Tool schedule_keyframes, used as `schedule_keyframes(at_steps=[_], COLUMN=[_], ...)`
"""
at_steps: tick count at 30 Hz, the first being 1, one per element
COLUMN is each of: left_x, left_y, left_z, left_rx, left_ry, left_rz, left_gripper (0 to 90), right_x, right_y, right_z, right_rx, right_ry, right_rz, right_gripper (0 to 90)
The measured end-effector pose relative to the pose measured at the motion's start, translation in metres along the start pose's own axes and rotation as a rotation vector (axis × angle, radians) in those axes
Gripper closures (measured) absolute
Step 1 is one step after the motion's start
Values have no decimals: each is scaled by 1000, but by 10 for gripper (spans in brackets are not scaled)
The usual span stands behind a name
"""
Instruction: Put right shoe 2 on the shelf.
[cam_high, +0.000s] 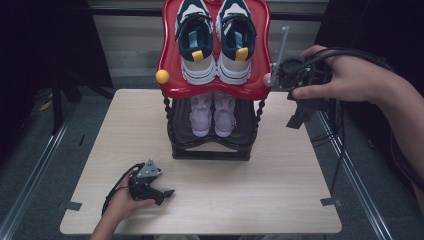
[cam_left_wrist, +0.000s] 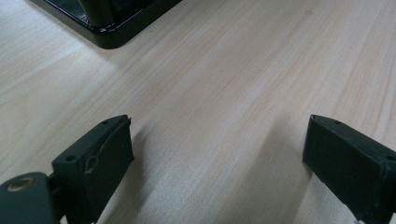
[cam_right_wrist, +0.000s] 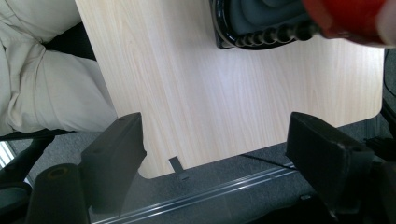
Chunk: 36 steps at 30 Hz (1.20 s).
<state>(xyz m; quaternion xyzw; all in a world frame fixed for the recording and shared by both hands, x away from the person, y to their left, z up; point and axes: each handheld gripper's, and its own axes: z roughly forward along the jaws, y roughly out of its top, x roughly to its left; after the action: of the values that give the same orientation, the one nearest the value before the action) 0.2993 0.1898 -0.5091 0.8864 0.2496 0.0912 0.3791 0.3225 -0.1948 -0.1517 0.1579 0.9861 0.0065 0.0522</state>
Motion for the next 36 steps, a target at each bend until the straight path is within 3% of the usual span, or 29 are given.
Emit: schedule_keyframes(at_steps=[15, 19, 36], left_x=[0, 0, 0], left_y=[0, 0, 0], left_z=[0, 0, 0], left_rx=[2, 1, 2], left_ry=[-2, -4, -3], left_rz=[0, -1, 0], left_gripper=[78, 78, 78], right_x=[16, 18, 21], right_y=[-19, -23, -39], right_z=[26, 35, 72], right_rx=[6, -14, -7], right_ry=[-10, -3, 10], right_rz=[7, 9, 22], right_gripper=[189, 188, 188])
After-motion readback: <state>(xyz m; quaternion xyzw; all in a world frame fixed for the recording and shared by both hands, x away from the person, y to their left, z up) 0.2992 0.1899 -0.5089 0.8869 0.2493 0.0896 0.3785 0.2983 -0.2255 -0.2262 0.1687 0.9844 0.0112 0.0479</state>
